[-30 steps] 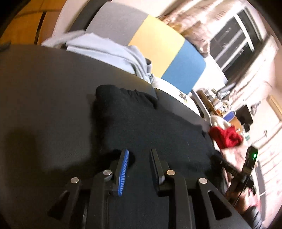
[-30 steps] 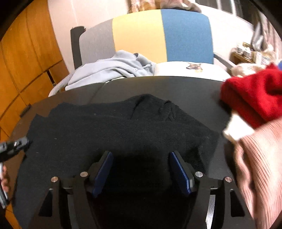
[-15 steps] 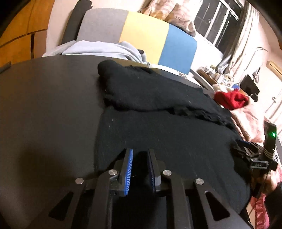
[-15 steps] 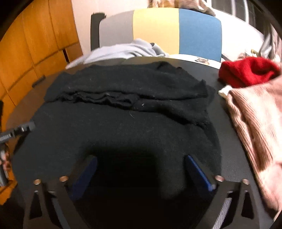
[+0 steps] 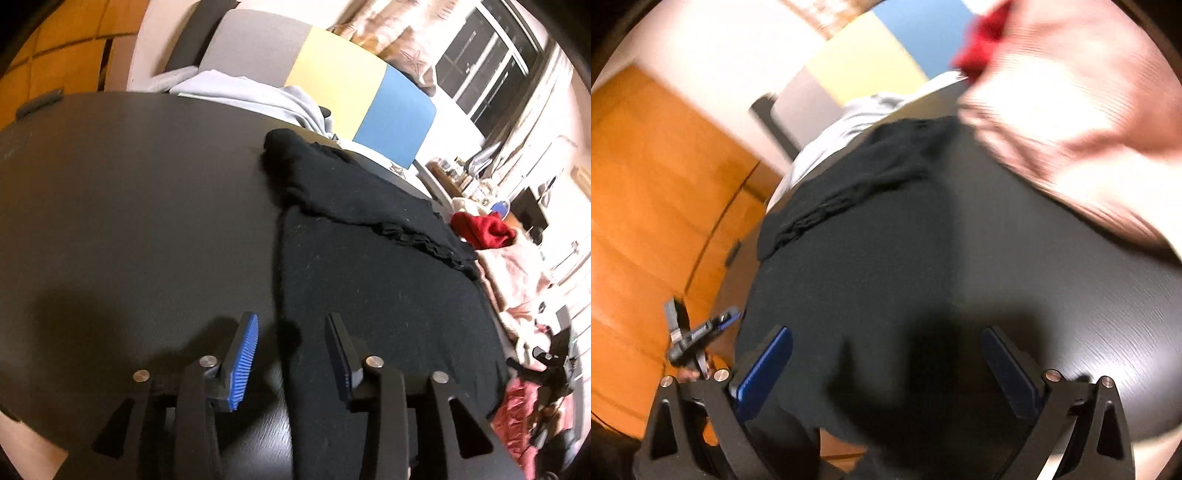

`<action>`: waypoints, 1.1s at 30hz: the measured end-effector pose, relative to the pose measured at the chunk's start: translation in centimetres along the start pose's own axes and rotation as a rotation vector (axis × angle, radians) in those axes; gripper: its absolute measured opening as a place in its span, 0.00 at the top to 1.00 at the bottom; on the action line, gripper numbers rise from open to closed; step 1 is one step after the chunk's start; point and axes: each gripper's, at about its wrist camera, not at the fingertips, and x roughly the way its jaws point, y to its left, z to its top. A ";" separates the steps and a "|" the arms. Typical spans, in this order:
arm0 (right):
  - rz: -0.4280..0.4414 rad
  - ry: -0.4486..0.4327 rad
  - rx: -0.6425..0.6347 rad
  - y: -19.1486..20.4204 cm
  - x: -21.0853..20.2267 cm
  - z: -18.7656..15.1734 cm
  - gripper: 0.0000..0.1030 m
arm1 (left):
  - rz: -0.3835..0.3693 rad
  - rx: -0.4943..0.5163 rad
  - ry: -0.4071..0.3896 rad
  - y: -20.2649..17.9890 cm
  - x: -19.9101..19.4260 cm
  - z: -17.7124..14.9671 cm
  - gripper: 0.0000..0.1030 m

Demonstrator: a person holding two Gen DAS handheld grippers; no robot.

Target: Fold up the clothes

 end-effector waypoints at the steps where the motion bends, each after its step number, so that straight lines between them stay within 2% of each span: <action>1: 0.032 -0.017 0.037 -0.8 -0.7 -0.5 0.00 | -0.003 -0.006 0.003 0.3 -0.5 -0.3 0.57; 4: 0.134 0.007 0.079 -1.4 -0.6 -1.1 0.00 | -0.053 0.005 -0.025 0.3 -1.4 -1.9 0.53; 6: 0.209 0.030 0.078 -0.8 0.6 -1.6 0.00 | -0.095 0.019 -0.006 -0.2 -1.6 -2.9 0.53; 8: 0.207 0.035 0.027 0.4 1.4 -2.0 0.04 | -0.137 0.043 0.033 -1.1 -1.6 -3.5 0.53; 10: 0.235 0.076 0.033 0.9 2.5 -2.4 0.37 | -0.174 0.054 0.064 -1.7 -1.4 -3.9 0.53; 11: 0.243 0.106 0.049 0.9 3.4 -2.8 0.75 | -0.187 0.057 0.075 -2.1 -1.3 -4.1 0.53; 12: 0.240 0.131 0.065 0.7 4.4 -3.2 0.88 | -0.198 0.059 0.084 -2.3 -1.2 -4.3 0.53; 14: 0.252 0.139 0.087 0.3 5.4 -3.9 0.94 | -0.222 0.039 0.104 -2.1 -1.4 -4.6 0.53; 17: 0.255 0.147 0.117 -0.1 5.2 -4.2 0.91 | -0.277 0.001 0.152 -1.5 -1.8 -5.5 0.53; 19: 0.260 0.157 0.137 -0.3 4.9 -4.3 0.88 | -0.281 0.018 0.165 -2.1 -1.8 -6.1 0.53; 21: 0.288 0.184 0.157 -0.2 4.9 -4.5 0.71 | -0.277 0.041 0.178 -2.6 -1.8 -6.2 0.53; 22: 0.300 0.188 0.151 0.1 4.8 -4.7 0.66 | -0.278 0.047 0.183 -2.7 -1.8 -6.0 0.53; 24: 0.329 0.201 0.144 0.7 4.9 -4.9 0.43 | -0.294 0.041 0.191 -2.8 -1.7 -5.9 0.53; 26: 0.341 0.239 0.135 1.6 5.2 -5.2 0.32 | -0.321 0.025 0.199 -2.8 -1.2 -5.7 0.53; 28: 0.324 0.258 0.095 2.4 5.4 -5.4 0.32 | -0.348 0.008 0.209 -2.7 -0.7 -5.5 0.53; 31: 0.316 0.248 0.070 2.5 5.4 -5.8 0.31 | -0.345 0.023 0.235 -3.0 -0.7 -5.5 0.54; 32: 0.306 0.244 0.045 2.7 5.3 -6.1 0.34 | -0.339 0.033 0.249 -3.2 -0.8 -5.6 0.56; 33: 0.292 0.243 0.024 2.7 4.9 -6.3 0.44 | -0.331 0.041 0.266 -3.3 -0.8 -5.9 0.57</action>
